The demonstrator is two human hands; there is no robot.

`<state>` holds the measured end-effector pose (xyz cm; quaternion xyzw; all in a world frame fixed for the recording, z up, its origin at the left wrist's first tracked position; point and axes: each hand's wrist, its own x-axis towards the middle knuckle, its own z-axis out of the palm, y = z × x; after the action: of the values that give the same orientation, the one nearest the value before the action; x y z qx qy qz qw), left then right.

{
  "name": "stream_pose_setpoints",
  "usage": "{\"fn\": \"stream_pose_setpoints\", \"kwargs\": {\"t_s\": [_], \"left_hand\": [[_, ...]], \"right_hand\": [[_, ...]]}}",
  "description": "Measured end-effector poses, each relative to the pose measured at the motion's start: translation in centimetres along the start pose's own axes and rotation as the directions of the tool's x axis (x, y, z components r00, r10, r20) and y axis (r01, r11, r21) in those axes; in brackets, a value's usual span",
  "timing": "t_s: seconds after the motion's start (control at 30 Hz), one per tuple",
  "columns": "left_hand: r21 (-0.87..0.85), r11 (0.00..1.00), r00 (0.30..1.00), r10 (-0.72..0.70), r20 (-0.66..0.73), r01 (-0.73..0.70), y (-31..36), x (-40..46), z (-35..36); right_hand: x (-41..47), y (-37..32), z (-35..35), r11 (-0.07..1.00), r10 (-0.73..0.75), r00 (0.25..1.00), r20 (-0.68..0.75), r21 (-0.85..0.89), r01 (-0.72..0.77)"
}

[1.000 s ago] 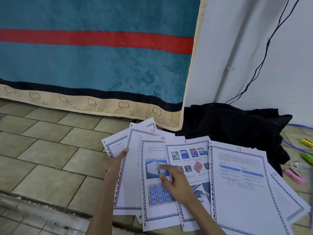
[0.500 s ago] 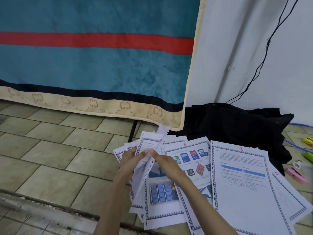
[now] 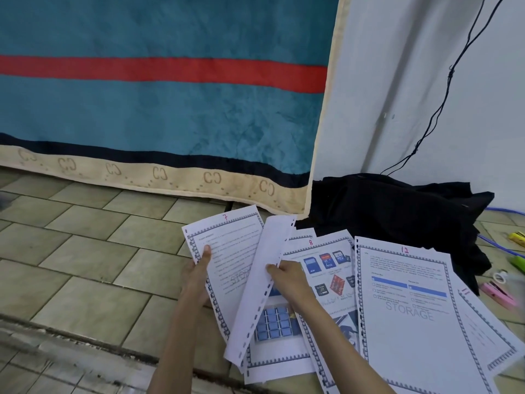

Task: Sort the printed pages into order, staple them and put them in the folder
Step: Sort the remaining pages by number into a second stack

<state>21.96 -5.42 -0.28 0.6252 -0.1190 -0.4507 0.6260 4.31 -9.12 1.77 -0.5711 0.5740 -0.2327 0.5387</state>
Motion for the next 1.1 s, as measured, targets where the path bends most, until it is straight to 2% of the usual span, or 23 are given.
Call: {"fn": "stream_pose_setpoints", "kwargs": {"t_s": [0.1, 0.13, 0.2, 0.23, 0.3, 0.33, 0.4, 0.47, 0.5, 0.57, 0.6, 0.63, 0.67, 0.77, 0.83, 0.9, 1.0, 1.1], "left_hand": [[0.044, 0.999, 1.0, 0.014, -0.012, -0.013, 0.4, -0.6, 0.4], [0.047, 0.999, 0.999, -0.005, 0.039, 0.004, 0.4, -0.7, 0.6], [0.064, 0.995, 0.961, -0.087, 0.264, 0.072, 0.0, -1.4, 1.4], [0.144, 0.988, 0.934, -0.097, 0.343, 0.05, -0.3, -1.9, 2.0], [0.311, 0.946, 0.897, -0.063, 0.438, -0.086, -1.0, -3.0, 3.3], [0.349, 0.925, 0.888, -0.028, 0.458, -0.151, -1.3, -3.5, 3.9], [0.368, 0.918, 0.88, -0.044, 0.473, -0.151, -1.4, -4.1, 4.8], [0.334, 0.938, 0.893, -0.069, 0.446, -0.094, -1.0, -3.7, 4.7], [0.344, 0.932, 0.924, -0.025, 0.381, -0.117, -1.1, -3.0, 4.3], [0.409, 0.9, 0.986, 0.108, 0.127, -0.152, -1.2, -1.6, 3.5], [0.447, 0.885, 0.989, 0.149, -0.006, -0.13, -1.2, -1.0, 3.1], [0.462, 0.882, 0.983, 0.154, -0.101, -0.091, -1.0, -0.7, 3.0], [0.464, 0.885, 0.983, 0.12, -0.139, -0.043, -1.0, -0.5, 3.0], [0.469, 0.883, 0.995, 0.053, -0.084, -0.007, -1.0, 0.0, 3.4], [0.468, 0.88, 0.995, 0.096, -0.016, -0.077, -1.3, 0.2, 3.7], [0.411, 0.907, 0.994, 0.107, -0.008, -0.095, -1.6, 0.0, 3.8], [0.308, 0.949, 0.993, 0.098, -0.063, -0.075, -1.5, 0.3, 3.3], [0.347, 0.93, 0.987, 0.151, -0.056, -0.122, -0.7, 1.2, 2.7]], "right_hand": [[-0.1, -0.1, -0.1, 1.0, 0.006, 1.0, 0.002, -0.001, -0.006], [-0.1, -0.1, -0.1, 1.0, 0.005, 1.0, 0.004, 0.009, -0.005], [-0.3, -0.6, -0.2, 1.0, -0.018, 0.999, 0.037, 0.016, 0.018], [-0.5, -0.8, -0.3, 0.999, -0.034, 0.997, 0.068, 0.007, 0.034], [-0.8, -1.2, -0.3, 0.998, -0.06, 0.986, 0.155, 0.033, 0.055], [-0.8, -1.1, -0.2, 0.996, -0.073, 0.981, 0.18, 0.066, 0.062], [-0.6, -0.6, 0.0, 0.993, -0.083, 0.986, 0.145, 0.098, 0.069], [-0.3, -0.2, 0.1, 0.998, -0.04, 0.999, 0.034, 0.055, 0.038], [-0.1, -0.1, 0.0, 0.999, -0.002, 1.0, -0.006, 0.049, 0.002], [0.1, 0.1, -0.1, 0.999, 0.042, 0.998, -0.04, 0.034, -0.041], [0.2, 0.2, -0.1, 0.999, 0.045, 0.998, -0.038, 0.027, -0.044], [0.2, 0.3, -0.2, 0.999, 0.038, 0.999, -0.029, 0.02, -0.037], [0.1, 0.1, -0.2, 1.0, 0.018, 1.0, -0.011, 0.013, -0.017], [-1.0, -1.0, -0.2, 0.996, -0.068, 0.989, 0.13, -0.053, 0.075], [-1.2, -1.3, -0.2, 0.993, -0.038, 0.96, 0.276, -0.099, 0.068], [-1.0, -1.3, 0.2, 0.989, 0.003, 0.929, 0.37, -0.141, 0.053], [-0.4, -0.2, 1.4, 0.928, 0.043, 0.909, 0.414, -0.354, 0.117], [0.1, 0.7, 1.7, 0.801, 0.115, 0.902, 0.415, -0.576, 0.163]]}}
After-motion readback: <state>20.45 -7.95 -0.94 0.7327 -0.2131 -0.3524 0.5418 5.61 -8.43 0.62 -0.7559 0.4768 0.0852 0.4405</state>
